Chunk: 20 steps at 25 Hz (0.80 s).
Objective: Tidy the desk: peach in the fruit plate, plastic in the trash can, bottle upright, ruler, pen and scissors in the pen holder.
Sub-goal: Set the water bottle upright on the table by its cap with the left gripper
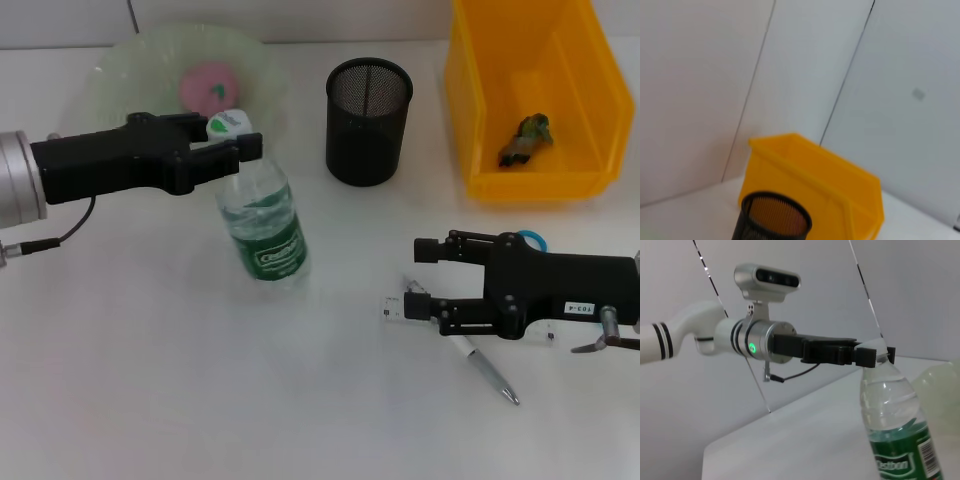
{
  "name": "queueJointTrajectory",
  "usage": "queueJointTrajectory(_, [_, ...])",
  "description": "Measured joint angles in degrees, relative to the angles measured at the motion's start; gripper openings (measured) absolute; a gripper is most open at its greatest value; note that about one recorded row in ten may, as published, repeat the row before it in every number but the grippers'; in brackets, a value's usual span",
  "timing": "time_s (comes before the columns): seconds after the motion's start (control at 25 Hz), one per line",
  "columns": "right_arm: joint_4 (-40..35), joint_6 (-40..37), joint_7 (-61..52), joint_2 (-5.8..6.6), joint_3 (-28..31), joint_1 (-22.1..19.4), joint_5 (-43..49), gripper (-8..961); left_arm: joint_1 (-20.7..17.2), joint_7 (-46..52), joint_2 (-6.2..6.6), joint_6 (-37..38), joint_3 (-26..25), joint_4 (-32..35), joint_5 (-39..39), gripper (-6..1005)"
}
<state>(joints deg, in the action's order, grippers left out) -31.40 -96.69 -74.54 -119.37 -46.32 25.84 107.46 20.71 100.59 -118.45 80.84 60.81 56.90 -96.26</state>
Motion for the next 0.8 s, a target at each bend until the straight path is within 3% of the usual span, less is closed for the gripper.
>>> queueJointTrajectory(0.24, [2.26,0.02,0.32,0.0,-0.01,0.4,-1.27,802,-0.05,-14.9,0.14,0.14,-2.83,-10.82,8.44,444])
queueJointTrajectory(0.4, [3.05,0.01,0.34,0.01,-0.02,0.51,-1.82,802,-0.06,-19.04,0.09,0.41,-4.28,-13.11,9.31,444])
queueJointTrajectory(0.52, [3.84,-0.01,0.45,0.01,-0.04,0.52,-2.44,802,-0.39,-31.03,0.0,2.23,-8.32,-20.7,13.13,445])
queueJointTrajectory(0.8, [7.43,-0.04,3.01,-0.04,0.08,0.34,-5.39,802,-1.93,-38.71,-0.06,3.85,-10.02,-21.96,13.66,445])
